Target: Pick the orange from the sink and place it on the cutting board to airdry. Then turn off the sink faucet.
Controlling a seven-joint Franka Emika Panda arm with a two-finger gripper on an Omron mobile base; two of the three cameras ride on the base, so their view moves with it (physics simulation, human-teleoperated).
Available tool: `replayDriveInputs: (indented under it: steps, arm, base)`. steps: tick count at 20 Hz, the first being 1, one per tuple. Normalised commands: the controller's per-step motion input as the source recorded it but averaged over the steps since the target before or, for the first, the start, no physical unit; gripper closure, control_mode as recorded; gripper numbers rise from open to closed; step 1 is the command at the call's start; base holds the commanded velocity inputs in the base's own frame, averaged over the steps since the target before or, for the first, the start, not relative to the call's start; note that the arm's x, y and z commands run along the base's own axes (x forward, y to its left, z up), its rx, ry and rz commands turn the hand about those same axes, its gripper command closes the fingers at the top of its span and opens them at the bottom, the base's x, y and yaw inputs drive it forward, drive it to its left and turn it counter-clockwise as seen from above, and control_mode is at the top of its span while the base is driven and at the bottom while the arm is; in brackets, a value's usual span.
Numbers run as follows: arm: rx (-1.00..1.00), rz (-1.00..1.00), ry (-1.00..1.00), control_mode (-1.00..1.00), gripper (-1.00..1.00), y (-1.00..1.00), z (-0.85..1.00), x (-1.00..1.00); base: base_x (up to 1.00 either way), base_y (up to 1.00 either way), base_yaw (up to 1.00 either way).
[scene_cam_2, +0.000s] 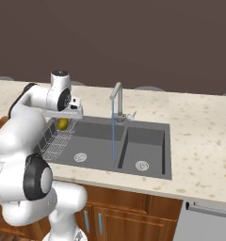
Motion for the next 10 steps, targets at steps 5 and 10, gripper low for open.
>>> replayDriveInputs:
  steps: [5, 10]
  arm:
    - [-0.01, 0.03, 0.00, -1.00, 1.00, 0.15, 0.00, 0.22]
    - [-0.01, 0.02, -0.02, -1.00, 1.00, 0.25, 0.00, 0.15]
  base:
    - [0.00, 0.00, 0.00]
    - [0.00, 0.00, 0.00]
